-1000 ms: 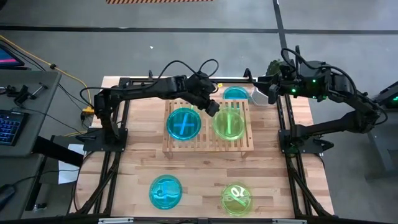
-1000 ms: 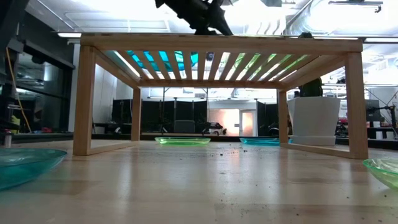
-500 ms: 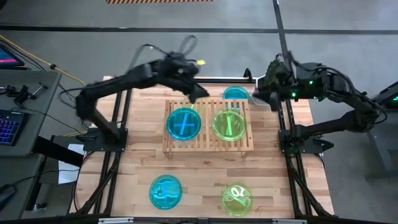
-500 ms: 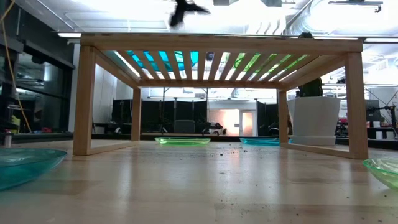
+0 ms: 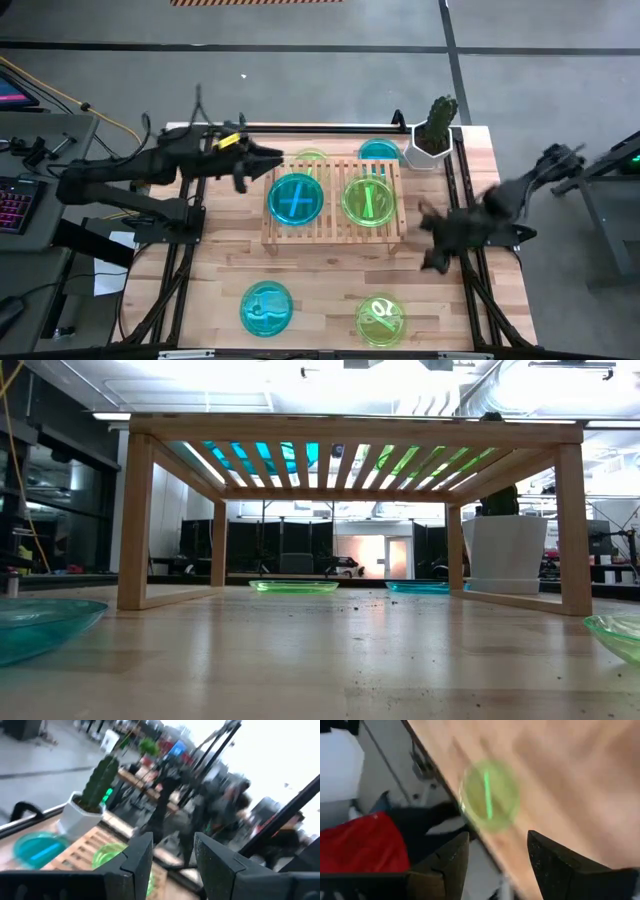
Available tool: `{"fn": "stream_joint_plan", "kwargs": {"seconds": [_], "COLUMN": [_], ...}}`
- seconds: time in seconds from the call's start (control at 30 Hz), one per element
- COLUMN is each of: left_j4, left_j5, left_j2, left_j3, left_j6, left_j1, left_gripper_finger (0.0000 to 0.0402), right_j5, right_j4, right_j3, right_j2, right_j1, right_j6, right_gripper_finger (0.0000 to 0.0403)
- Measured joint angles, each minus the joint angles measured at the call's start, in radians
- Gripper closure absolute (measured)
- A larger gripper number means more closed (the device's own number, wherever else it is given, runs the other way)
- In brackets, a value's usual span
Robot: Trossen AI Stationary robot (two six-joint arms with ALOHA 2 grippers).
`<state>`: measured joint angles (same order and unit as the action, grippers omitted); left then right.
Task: Place and stack plates onto a shelf
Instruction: Stack the green plate on top of the other green plate on the shelf
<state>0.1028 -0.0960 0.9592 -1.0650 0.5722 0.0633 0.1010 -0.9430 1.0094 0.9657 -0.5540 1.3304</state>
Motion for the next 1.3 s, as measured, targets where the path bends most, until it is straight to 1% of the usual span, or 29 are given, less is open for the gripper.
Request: {"fn": "stream_joint_plan", "kwargs": {"seconds": [0.1,0.13,0.2,0.27,0.33,0.43,0.5,0.63,0.7,0.9,1.1,1.2,1.27,1.3], "left_j4": [-0.089,-0.110,-0.131,-0.132,-0.133,-0.132,-0.132,-0.131,-0.131,-0.126,-0.123,-0.123,-0.123,-0.123], "left_j5": [-0.046,-0.055,-0.066,-0.072,-0.072,-0.072,-0.072,-0.072,-0.072,-0.072,-0.072,-0.072,-0.072,-0.072], "left_j2": [-0.071,-0.086,-0.109,-0.120,-0.127,-0.129,-0.129,-0.129,-0.129,-0.129,-0.129,-0.129,-0.129,-0.129], "left_j3": [0.081,0.098,0.120,0.122,0.122,0.122,0.122,0.122,0.122,0.122,0.122,0.122,0.122,0.122], "left_j6": [0.024,0.028,0.028,0.027,0.018,-0.005,-0.006,-0.007,-0.007,-0.008,-0.008,-0.013,-0.028,-0.034], "left_j1": [-0.025,-0.030,-0.035,-0.035,-0.035,-0.035,-0.035,-0.034,-0.034,-0.034,-0.034,-0.034,-0.034,-0.034], "left_gripper_finger": [0.0268,0.0268,0.0268,0.0268,0.0268,0.0268,0.0268,0.0268,0.0268,0.0268,0.0268,0.0268,0.0268,0.0268], "right_j5": [-0.007,-0.026,-0.097,-0.156,-0.184,-0.194,-0.194,-0.148,-0.144,-0.175,-0.175,-0.181,-0.179,-0.175], "right_j4": [0.237,0.333,0.522,0.681,0.772,0.828,0.828,0.827,0.834,0.903,0.908,0.901,0.891,0.883], "right_j3": [-0.178,-0.240,-0.346,-0.428,-0.473,-0.479,-0.458,-0.422,-0.413,-0.387,-0.366,-0.356,-0.353,-0.353], "right_j2": [0.010,0.020,0.049,0.096,0.157,0.256,0.321,0.438,0.484,0.571,0.634,0.642,0.641,0.640], "right_j1": [-0.148,-0.186,-0.250,-0.292,-0.310,-0.310,-0.308,-0.308,-0.308,-0.306,-0.305,-0.304,-0.304,-0.305], "right_j6": [0.259,0.340,0.496,0.612,0.663,0.691,0.689,0.688,0.690,0.685,0.685,0.687,0.689,0.689], "right_gripper_finger": [0.0219,0.0219,0.0219,0.0219,0.0219,0.0219,0.0219,0.0219,0.0219,0.0219,0.0224,0.0252,0.0289,0.0316]}}
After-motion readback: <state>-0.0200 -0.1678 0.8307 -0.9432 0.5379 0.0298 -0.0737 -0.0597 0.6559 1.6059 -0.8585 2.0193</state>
